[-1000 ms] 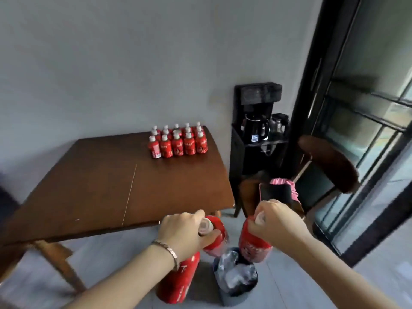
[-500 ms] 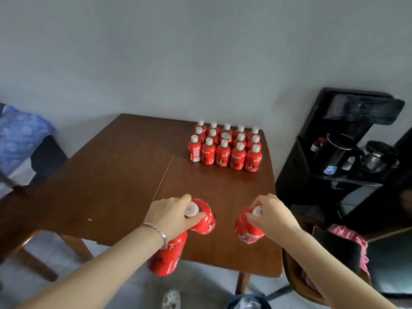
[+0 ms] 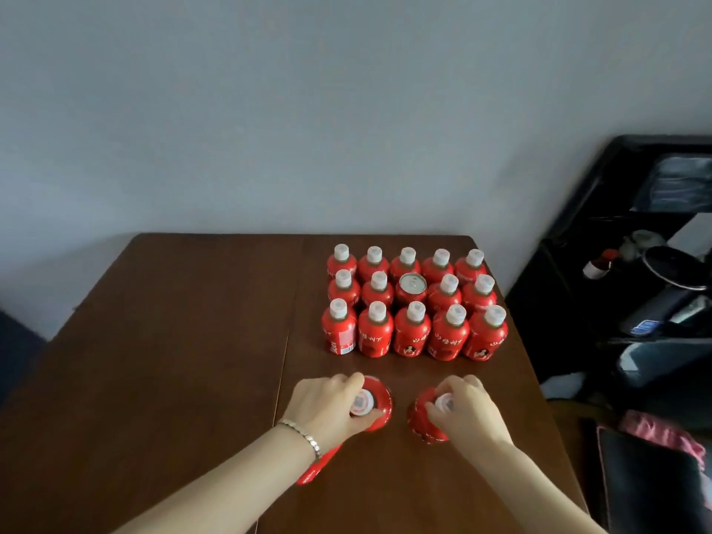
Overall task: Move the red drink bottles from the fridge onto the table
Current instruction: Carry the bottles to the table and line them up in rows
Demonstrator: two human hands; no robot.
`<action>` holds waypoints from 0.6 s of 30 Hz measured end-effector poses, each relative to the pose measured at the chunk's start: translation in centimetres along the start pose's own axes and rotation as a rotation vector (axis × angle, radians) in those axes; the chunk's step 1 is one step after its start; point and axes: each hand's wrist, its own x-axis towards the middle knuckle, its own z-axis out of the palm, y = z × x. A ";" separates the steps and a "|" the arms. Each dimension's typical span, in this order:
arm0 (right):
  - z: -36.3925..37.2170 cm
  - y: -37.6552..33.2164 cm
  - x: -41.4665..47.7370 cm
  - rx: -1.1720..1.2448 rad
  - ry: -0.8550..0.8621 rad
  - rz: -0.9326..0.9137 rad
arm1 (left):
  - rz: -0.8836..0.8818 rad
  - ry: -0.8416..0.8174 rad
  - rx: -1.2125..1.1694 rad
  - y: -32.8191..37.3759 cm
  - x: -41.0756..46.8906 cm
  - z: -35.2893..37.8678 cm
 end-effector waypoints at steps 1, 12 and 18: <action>0.2 -0.6 1.1 0.006 -0.002 0.010 | 0.021 -0.002 -0.006 -0.5 1.3 0.2; 1.7 -3.3 8.5 -0.068 0.028 -0.018 | 0.109 -0.068 0.007 -3.2 10.0 3.1; 3.6 -4.7 8.8 -0.236 -0.078 -0.391 | 0.026 -0.130 -0.064 -3.7 10.3 4.2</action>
